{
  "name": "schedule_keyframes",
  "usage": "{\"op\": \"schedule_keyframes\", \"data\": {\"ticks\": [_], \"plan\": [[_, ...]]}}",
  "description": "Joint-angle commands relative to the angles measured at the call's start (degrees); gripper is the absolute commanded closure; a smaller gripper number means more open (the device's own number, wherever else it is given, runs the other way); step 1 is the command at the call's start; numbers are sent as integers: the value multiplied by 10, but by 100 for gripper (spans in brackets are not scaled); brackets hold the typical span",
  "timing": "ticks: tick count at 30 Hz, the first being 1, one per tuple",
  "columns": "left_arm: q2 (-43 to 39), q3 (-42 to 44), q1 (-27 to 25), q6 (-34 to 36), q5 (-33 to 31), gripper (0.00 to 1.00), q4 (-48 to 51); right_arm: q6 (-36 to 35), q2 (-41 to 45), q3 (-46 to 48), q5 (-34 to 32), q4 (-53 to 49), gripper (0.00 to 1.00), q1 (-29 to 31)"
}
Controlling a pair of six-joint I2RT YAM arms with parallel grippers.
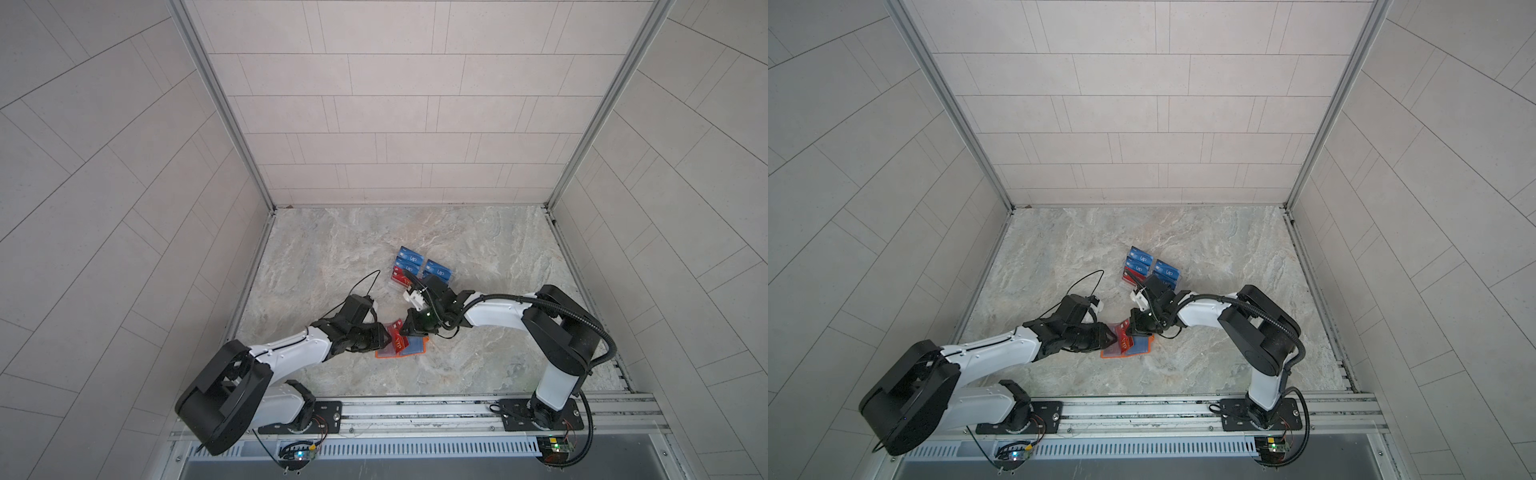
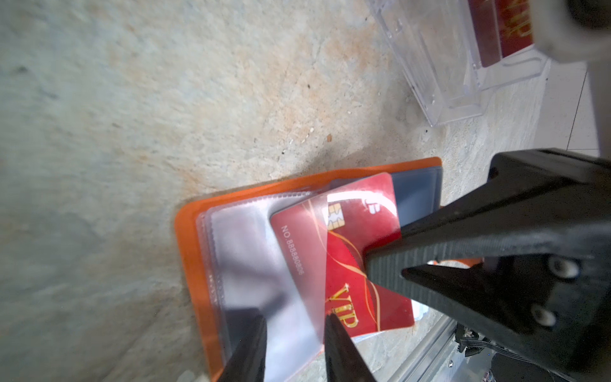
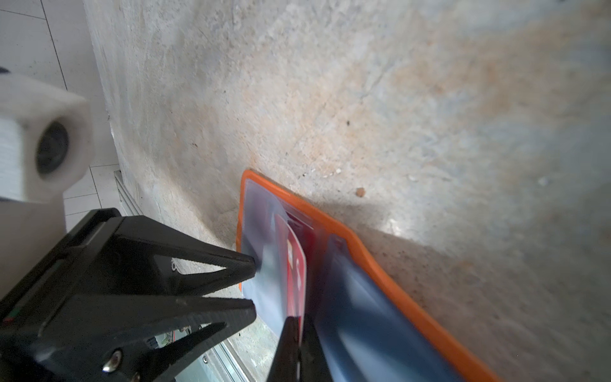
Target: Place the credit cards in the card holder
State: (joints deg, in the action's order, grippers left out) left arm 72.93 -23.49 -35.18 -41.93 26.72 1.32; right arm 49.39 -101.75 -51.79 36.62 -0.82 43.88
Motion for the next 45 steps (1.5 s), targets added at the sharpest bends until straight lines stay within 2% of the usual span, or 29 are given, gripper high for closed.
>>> {"op": "schedule_keyframes", "data": {"ticks": [1,15,23,26,30,39,45], "plan": [[9,9,-2,10,-8,65,40,8,-24,21,-51,-5,100,2],[12,13,-2,-2,2,65,29,63,-9,68,-95,83,100,10],[11,10,-2,-14,9,65,22,64,-7,52,-108,56,100,35],[7,9,-2,-20,8,65,24,55,8,50,-124,23,83,43],[-10,-2,-2,-34,9,63,26,38,26,44,-146,-24,71,51],[-98,-16,33,-32,-50,59,109,7,47,25,-164,-89,65,56],[-80,-11,46,-10,-48,63,119,6,31,9,-148,-88,65,62]]}}
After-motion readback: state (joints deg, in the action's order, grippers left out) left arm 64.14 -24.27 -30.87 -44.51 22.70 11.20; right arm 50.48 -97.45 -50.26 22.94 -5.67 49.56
